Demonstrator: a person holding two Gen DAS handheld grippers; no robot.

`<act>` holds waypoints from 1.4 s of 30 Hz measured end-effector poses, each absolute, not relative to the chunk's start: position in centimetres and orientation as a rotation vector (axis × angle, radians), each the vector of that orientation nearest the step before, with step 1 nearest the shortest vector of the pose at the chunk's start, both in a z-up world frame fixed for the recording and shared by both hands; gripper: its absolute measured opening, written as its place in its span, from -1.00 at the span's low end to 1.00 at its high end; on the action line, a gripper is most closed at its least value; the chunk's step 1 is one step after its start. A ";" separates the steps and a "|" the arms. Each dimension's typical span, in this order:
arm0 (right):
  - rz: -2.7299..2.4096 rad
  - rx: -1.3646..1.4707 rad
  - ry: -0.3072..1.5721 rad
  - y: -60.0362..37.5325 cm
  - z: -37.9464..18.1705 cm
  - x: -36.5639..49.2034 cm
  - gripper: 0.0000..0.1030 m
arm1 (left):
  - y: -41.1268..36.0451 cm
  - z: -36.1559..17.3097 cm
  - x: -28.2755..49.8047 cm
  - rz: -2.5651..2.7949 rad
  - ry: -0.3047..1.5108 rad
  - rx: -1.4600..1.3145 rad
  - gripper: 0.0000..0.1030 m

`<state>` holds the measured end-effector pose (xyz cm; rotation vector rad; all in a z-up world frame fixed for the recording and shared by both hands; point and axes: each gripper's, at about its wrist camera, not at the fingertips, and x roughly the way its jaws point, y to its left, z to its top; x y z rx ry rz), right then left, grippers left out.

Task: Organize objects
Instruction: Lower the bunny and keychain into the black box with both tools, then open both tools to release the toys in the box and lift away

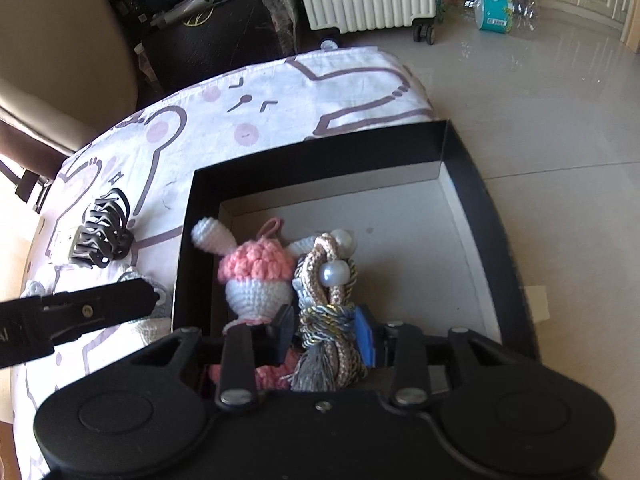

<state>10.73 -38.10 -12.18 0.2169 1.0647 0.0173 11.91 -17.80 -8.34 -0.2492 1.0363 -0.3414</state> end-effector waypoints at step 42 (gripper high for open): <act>-0.185 0.124 0.817 -39.3 -2.8 3.7 0.50 | -16.0 -2.8 7.9 -0.173 0.878 -0.001 0.93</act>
